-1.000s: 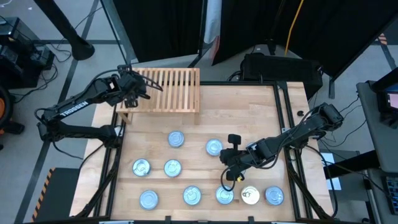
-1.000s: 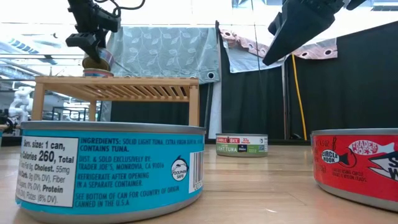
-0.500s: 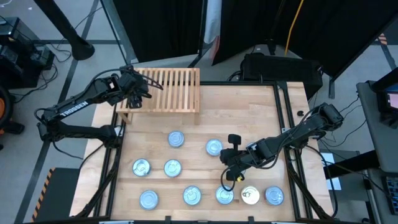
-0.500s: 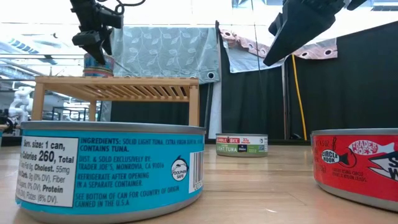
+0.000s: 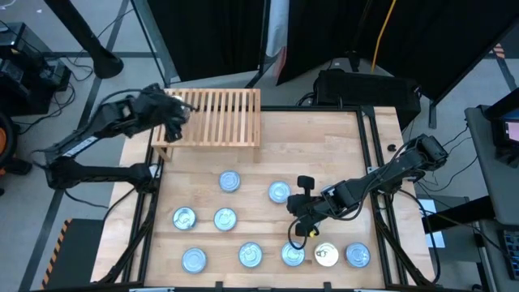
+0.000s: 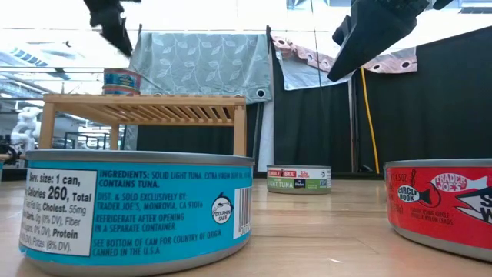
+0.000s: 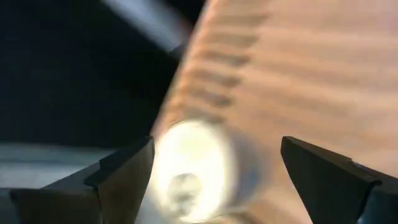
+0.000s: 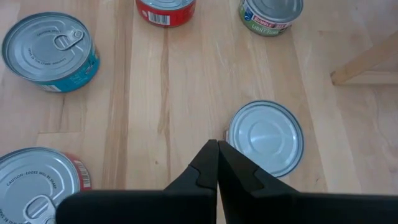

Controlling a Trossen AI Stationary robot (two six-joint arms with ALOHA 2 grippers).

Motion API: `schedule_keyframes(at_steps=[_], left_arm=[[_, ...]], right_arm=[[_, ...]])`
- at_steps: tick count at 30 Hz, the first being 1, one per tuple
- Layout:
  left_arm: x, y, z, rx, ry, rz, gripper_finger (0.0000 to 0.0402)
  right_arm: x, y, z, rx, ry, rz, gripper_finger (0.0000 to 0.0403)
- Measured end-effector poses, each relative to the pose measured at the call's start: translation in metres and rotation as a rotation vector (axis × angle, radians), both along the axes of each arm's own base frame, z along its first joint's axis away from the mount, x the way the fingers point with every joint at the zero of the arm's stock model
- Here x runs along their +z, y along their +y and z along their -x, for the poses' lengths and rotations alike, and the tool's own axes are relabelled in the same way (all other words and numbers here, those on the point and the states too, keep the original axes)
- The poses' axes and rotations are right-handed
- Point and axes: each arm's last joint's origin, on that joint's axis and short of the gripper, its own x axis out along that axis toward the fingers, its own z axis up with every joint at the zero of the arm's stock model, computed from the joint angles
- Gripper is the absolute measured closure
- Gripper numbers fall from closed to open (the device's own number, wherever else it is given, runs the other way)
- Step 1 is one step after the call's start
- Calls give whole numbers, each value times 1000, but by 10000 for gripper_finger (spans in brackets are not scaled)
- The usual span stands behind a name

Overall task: Stack canned seafood by type on shelf
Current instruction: Stack the blue can on top of the other blue can

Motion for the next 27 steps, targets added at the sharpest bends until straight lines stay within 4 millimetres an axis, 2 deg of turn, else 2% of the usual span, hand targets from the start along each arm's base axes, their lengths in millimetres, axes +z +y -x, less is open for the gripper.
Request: schedule_keyframes(at_steps=[3, 6, 10, 13, 19, 27], left_arm=[[11, -20, 6, -151, -221, 191, 45], [14, -38, 10, -289, -338, 356, 45], [6, -56, 8, -378, -349, 485, 46], [-5, -70, -2, -445, -345, 557, 46], [-29, -106, -33, -642, -356, 593, 46], [-53, -160, -58, -719, -298, 399, 46]], right_arm=[[0, 0, 0, -1, -1, 2, 403], [1, 0, -1, 1, -10, 2, 403], [2, 1, -3, 2, -37, -10, 403], [4, 2, -5, 2, -67, -24, 403], [6, 4, -8, -18, -97, -97, 403], [5, 9, -4, -83, -67, -221, 403]])
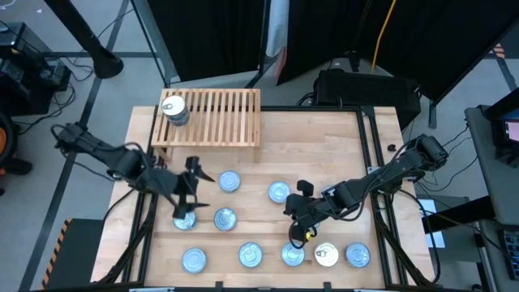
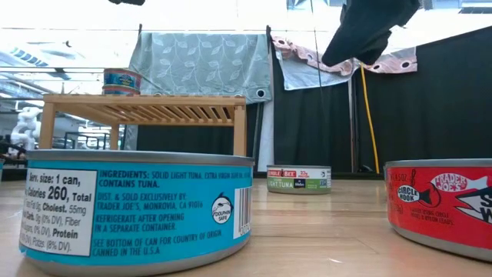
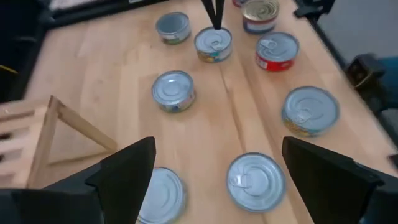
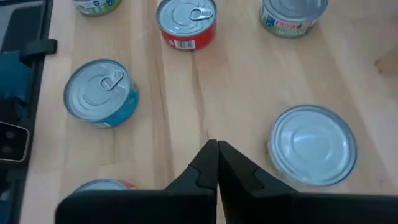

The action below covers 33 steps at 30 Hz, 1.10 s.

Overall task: Stack canned seafood by type on shelf
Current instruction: Stack the blue can on top of the other blue can

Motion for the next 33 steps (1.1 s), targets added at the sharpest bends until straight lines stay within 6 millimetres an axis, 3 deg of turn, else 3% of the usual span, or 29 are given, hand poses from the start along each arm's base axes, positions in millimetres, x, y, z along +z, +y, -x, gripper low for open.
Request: schedule_keyframes(at_steps=[8, 15, 25, 33], left_arm=[[-13, -35, -19, -21, -42, -75, 46], [-27, -48, -37, -20, -37, -85, 46], [-52, -63, -61, -53, -6, -148, 46], [-70, -76, -76, -100, 1, -195, 46]], right_arm=[[-7, 19, 18, 32, 189, -229, 403], [-12, 47, 47, -125, 430, -453, 403], [-19, 72, 64, -339, 294, -390, 403], [-50, 85, 56, -331, 421, -400, 403]])
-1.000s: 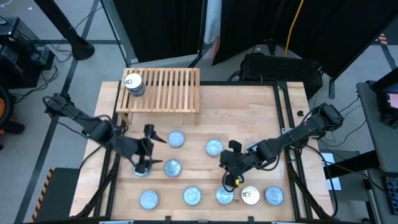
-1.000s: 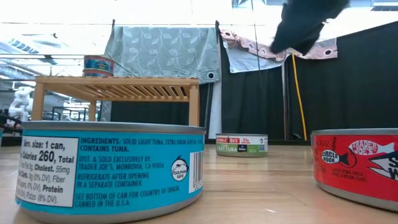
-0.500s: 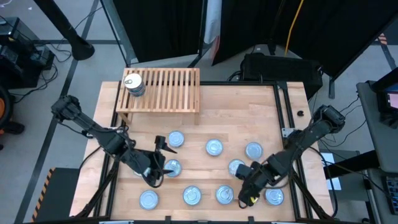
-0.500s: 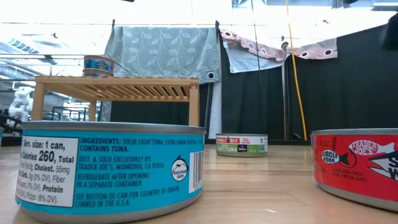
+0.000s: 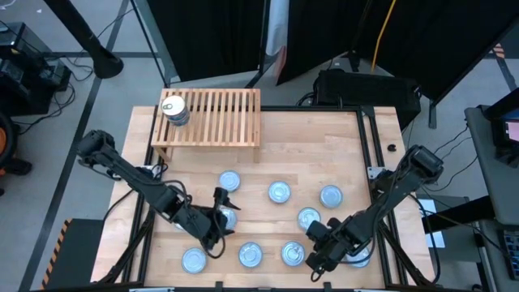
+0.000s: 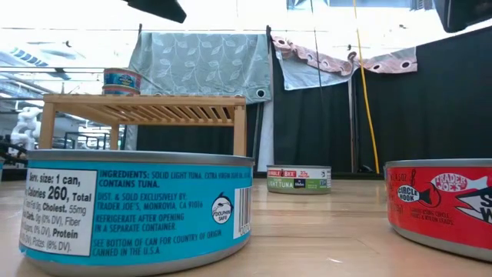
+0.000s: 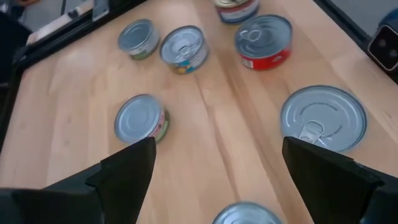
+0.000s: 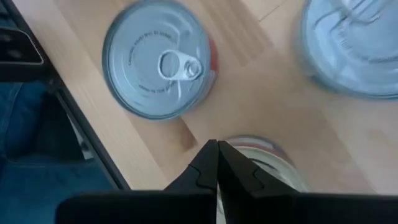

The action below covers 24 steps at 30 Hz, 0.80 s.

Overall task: Stack canned seafood by type on shelf
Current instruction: Stack the blue can on top of the other blue can

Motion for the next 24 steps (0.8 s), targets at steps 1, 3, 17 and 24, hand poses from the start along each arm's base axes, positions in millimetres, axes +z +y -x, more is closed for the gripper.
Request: schedule_keyframes(at_steps=[1, 3, 17, 24], left_arm=[[-2, -2, -2, -13, -2, -14, 46], [-6, -5, -6, -39, -7, -25, 46], [-13, -12, -16, -129, -40, -51, 46], [-11, -14, -17, -152, -50, -24, 46]], right_arm=[[-2, 0, 0, 0, 5, 4, 403], [-3, 1, -1, 0, 6, 5, 403], [-5, -4, 3, -1, 35, 69, 403], [-6, -6, 3, -2, 47, 86, 403]])
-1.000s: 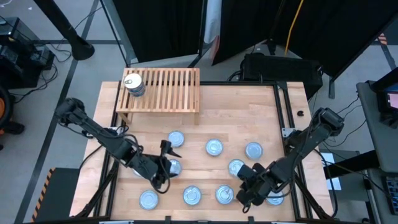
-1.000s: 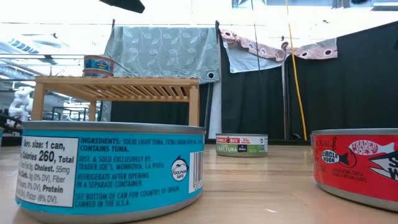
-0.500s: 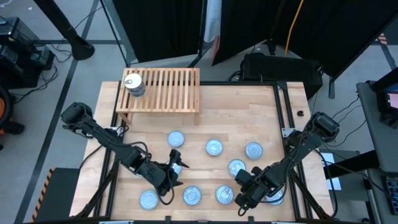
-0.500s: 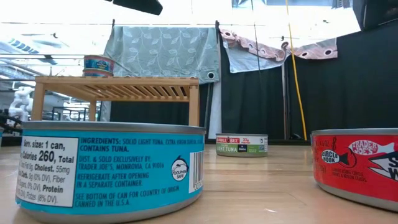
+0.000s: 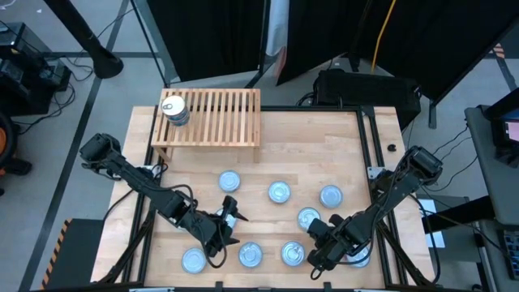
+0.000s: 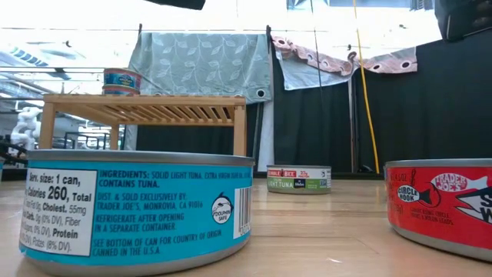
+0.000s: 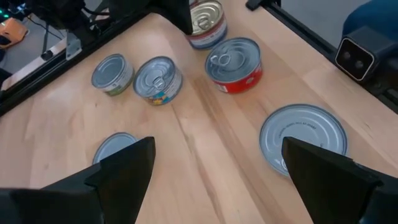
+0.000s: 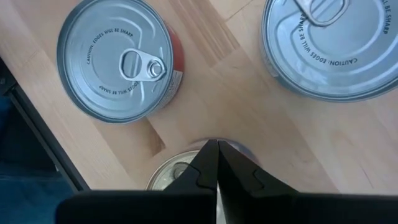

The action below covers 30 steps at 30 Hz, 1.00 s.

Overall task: Stack canned seafood by type on shelf
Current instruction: Stack the blue can on top of the other blue can

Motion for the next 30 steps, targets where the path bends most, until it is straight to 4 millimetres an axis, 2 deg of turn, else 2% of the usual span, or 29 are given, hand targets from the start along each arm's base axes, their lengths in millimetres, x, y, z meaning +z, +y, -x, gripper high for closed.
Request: schedule_keyframes(at_steps=[6, 15, 18, 21, 24, 30], left_arm=[[0, 0, 0, -1, 0, 0, 46], [0, 0, 0, -2, -2, 3, 46], [1, -1, -1, -5, -12, 8, 46], [2, -1, -1, -19, -19, 20, 46], [2, -2, -1, -21, -18, 22, 46], [3, -2, -2, -22, -31, 30, 46]], right_arm=[[-2, 1, 0, 0, 6, -1, 403], [-18, 6, -7, 12, 58, -12, 402], [-28, 2, -3, 15, 116, 25, 402], [-20, 1, -7, 7, 86, 1, 402], [-25, -5, -5, 2, 123, 49, 403], [-21, -14, -14, 30, 100, 73, 403]])
